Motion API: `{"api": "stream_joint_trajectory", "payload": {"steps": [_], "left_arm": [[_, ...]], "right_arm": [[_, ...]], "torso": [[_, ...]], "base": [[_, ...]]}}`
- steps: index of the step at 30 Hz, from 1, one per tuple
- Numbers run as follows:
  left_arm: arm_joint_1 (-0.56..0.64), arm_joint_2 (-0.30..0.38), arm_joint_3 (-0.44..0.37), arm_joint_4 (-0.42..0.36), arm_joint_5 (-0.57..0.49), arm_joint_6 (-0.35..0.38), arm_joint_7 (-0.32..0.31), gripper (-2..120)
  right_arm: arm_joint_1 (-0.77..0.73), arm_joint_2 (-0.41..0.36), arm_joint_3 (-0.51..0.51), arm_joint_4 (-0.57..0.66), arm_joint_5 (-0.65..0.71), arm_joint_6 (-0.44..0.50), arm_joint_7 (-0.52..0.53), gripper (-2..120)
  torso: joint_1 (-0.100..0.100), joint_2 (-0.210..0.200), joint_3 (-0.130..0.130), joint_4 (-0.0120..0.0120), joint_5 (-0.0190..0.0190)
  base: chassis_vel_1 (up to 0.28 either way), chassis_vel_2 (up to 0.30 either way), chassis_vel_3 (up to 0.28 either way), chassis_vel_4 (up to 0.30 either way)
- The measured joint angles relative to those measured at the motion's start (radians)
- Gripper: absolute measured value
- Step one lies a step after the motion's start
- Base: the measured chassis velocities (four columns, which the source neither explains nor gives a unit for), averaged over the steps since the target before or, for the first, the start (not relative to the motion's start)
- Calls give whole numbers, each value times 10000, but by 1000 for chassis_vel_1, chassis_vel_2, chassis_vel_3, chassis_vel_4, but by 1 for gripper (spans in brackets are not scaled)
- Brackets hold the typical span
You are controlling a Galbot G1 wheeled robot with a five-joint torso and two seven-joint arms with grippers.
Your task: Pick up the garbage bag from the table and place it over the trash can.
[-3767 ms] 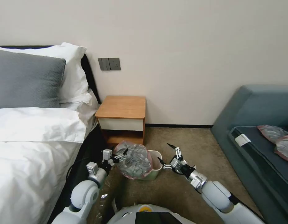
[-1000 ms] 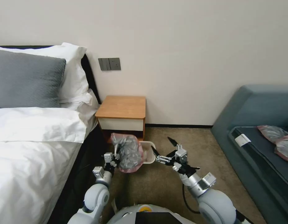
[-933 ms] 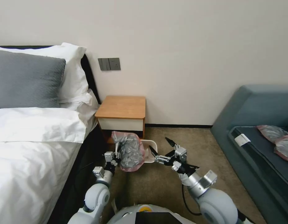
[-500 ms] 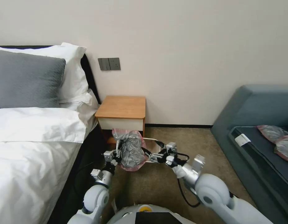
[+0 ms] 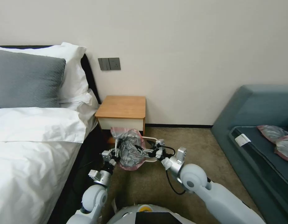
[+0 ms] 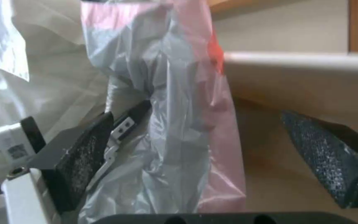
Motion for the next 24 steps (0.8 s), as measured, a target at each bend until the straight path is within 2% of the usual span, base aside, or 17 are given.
{"api": "stream_joint_trajectory", "payload": {"steps": [2,4,5,8,9,11,13,16,18,21,22,24], "left_arm": [[6,-11,-12,26,-2,-52,74,4],[15,-8,-29,35,-2,-61,90,4],[15,-8,-29,35,-2,-61,90,4],[14,-12,-57,35,5,-61,90,4],[14,-12,-57,35,5,-61,90,4],[-2,-20,-60,35,15,-61,80,4],[-6,-21,-59,35,20,-58,76,4],[-15,-28,-53,35,54,-43,57,4],[-17,-27,-52,35,64,-40,51,4],[-24,-26,-56,38,121,-34,41,4],[-24,-26,-56,38,121,-34,41,4],[-29,-30,-63,39,144,-27,33,4]], "right_arm": [[99,118,-126,-153,-35,-9,22,96],[110,183,-139,-223,-105,-14,48,87],[110,183,-139,-223,-105,-14,48,87],[64,188,-125,-225,-220,-13,50,74],[64,188,-125,-225,-220,-13,50,74],[43,208,-135,-193,-292,-11,49,64],[34,221,-137,-185,-323,-11,48,60],[-10,260,-133,-171,-428,-5,35,45],[-21,267,-122,-167,-447,-1,31,41],[-43,274,-91,-159,-511,10,13,26],[-43,274,-91,-159,-511,10,13,26],[-53,272,-75,-150,-576,19,-14,18]], "torso": [[0,0,0,1,-1],[0,0,0,0,0],[0,0,0,0,0],[0,0,0,0,0],[0,0,0,0,0],[0,0,0,-1,0],[0,0,0,-1,0],[0,0,0,0,1],[0,0,0,0,0],[-1,0,0,0,0],[-1,0,0,0,0],[0,0,-1,0,0]], "base": [[0,0,0,0],[0,0,0,0],[0,0,0,0],[0,0,0,0],[0,0,0,0],[0,0,0,0],[0,0,0,0],[0,0,0,0],[0,0,0,0],[0,0,0,0],[0,0,0,0],[0,0,0,0]]}}
